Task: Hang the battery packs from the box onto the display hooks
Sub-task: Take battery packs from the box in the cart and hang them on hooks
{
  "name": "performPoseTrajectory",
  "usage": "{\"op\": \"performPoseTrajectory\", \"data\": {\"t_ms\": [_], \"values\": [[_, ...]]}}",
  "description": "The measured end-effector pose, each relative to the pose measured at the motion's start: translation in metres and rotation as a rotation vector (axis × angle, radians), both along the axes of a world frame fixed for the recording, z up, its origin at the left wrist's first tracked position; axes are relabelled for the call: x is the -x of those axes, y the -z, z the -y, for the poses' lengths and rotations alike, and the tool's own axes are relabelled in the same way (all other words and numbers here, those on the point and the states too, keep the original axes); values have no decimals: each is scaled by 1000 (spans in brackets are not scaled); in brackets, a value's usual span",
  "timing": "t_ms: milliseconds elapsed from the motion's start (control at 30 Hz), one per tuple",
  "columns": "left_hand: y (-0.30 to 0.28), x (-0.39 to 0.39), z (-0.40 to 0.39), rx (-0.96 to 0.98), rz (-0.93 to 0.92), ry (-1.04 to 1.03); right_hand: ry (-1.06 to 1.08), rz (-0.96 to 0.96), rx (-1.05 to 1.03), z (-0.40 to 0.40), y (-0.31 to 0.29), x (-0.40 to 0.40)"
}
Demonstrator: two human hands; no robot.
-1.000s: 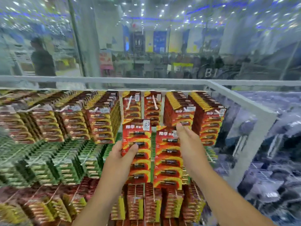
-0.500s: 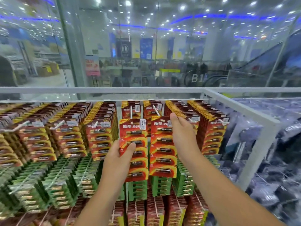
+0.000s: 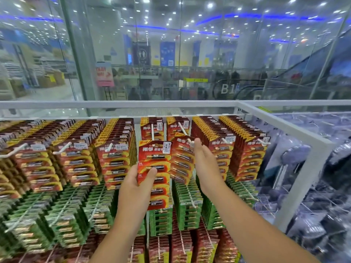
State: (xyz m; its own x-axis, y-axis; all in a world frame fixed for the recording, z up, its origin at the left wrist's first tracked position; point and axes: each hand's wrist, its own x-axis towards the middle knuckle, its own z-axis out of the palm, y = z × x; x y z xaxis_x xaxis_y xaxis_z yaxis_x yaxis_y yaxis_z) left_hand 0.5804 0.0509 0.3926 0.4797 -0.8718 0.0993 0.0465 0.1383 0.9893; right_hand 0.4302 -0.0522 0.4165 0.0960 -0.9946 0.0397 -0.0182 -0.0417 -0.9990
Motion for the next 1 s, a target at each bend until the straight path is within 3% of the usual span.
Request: {"op": "performPoseTrajectory", "data": {"t_ms": [233, 667, 1000], "values": [[9, -4, 6, -1, 4, -49, -47, 8, 37, 7, 46, -2], [25, -8, 92, -24, -165, -163, 71, 235, -82, 51, 51, -33], [27, -23, 164, 4, -212, -251, 231, 210, -36, 115, 56, -68]]}}
